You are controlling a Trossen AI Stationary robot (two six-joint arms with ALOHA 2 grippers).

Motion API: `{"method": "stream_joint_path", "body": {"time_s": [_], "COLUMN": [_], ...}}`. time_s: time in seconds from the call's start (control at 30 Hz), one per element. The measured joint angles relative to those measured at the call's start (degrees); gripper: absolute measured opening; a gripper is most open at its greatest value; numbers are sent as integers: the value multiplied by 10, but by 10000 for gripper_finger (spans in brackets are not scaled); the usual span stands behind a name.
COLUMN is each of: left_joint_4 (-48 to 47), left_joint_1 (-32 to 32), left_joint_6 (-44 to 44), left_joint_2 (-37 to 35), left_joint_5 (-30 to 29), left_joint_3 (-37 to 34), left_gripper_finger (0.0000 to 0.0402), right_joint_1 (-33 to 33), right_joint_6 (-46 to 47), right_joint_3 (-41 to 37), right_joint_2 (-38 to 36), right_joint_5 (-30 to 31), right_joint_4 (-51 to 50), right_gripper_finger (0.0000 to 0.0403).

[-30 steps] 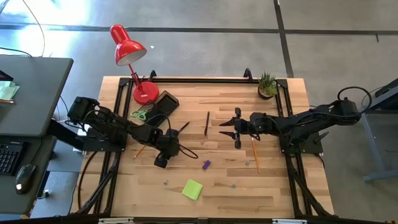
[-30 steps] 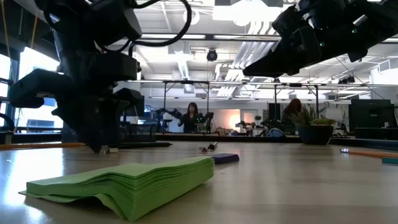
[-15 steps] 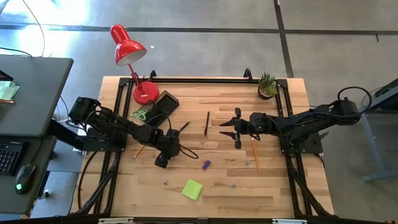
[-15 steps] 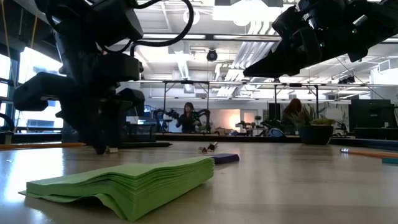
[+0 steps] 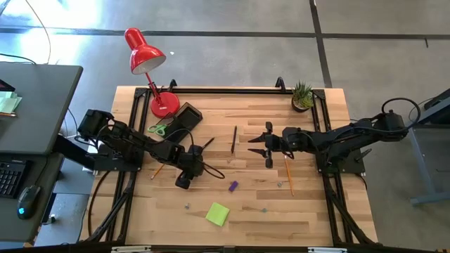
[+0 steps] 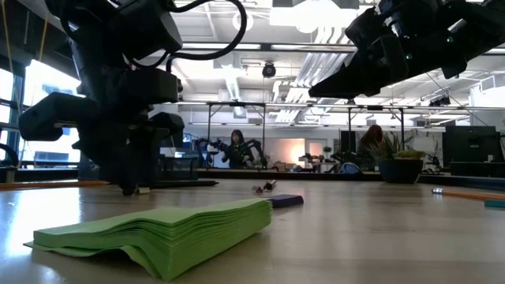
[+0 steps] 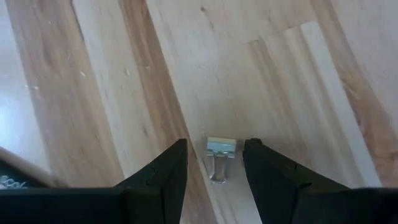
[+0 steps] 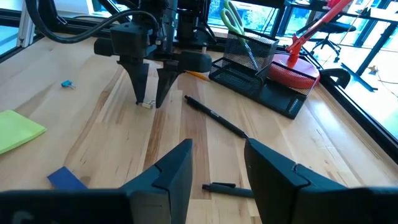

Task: Pick and place office supplies into organizer
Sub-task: Put the white binder clip into the desk organizer

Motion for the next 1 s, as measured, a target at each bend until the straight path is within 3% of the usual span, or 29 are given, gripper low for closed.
{"method": "stream_joint_path", "body": {"time_s": [0.17,0.6,1.0], "left_joint_4": [-2,1,-8], "left_joint_1": [0,0,0], "left_joint_6": [0,-10,-10], "left_joint_2": [0,-1,-1], "left_joint_5": [23,28,27], "left_joint_3": [0,0,3], "left_gripper_finger": [128,22,25], "right_joint_1": [0,0,0], "right_joint_6": [0,0,0], "right_joint_3": [0,0,0], "right_joint_2": [0,0,0], "right_joint_5": [0,0,0], "right_joint_4": [0,0,-9], "right_gripper_finger": [138,138,138]}}
